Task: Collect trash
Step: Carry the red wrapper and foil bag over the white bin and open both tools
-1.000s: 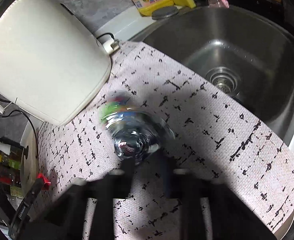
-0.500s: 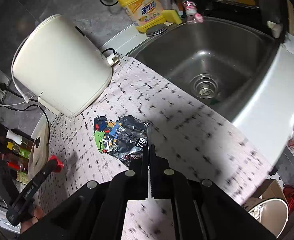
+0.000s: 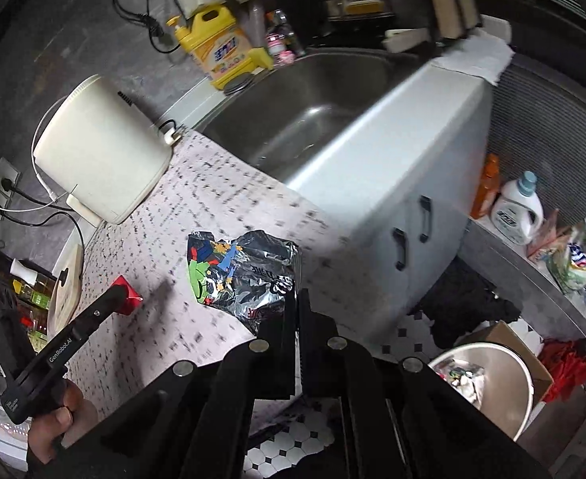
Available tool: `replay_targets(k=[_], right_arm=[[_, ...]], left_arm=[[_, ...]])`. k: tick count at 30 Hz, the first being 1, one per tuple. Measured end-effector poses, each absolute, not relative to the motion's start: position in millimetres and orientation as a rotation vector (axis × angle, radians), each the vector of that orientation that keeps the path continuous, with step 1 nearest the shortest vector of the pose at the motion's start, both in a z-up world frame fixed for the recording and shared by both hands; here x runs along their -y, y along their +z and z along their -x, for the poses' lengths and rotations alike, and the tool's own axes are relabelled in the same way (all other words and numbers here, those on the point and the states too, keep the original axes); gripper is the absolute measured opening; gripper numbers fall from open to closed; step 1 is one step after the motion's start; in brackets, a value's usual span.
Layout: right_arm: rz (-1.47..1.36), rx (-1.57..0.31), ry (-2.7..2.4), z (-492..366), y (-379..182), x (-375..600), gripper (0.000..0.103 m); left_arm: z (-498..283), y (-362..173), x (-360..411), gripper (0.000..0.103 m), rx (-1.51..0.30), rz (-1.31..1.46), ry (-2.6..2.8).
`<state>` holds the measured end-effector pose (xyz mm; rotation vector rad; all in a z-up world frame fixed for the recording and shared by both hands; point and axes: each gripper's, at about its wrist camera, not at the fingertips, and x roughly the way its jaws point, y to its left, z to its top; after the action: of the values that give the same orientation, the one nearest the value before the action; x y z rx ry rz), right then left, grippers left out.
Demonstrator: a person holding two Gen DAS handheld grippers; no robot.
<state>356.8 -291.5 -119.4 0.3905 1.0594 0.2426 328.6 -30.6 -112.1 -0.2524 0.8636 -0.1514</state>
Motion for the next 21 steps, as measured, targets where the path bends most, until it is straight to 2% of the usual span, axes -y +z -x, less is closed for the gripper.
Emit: replay_targets(k=[7,16,19,21], right_arm=[[-0.386,-1.076,0.155,-309.9,-135.2,356.5,0.002],[-0.453,-1.155,0.056,-251.1,-185.8,429.7,0.003],[-0.492,-1.192,0.033,-239.0,-206.7,449.1,0.007],[-0.525,-1.230,0.018,-231.9,-223.0,458.9,0.026]], left_arm=[[-316.8,-122.5,103.7,0.027,-0.906,0.196,-0.253],[-291.6,-131.0,178.9,0.027,-0.942,0.135,-0.340],[-283.1,-137.9,196.2,0.027,-0.960,0.120,-0.357],[-277.6,-143.9,206.7,0.027,-0.973,0.111,-0.364]])
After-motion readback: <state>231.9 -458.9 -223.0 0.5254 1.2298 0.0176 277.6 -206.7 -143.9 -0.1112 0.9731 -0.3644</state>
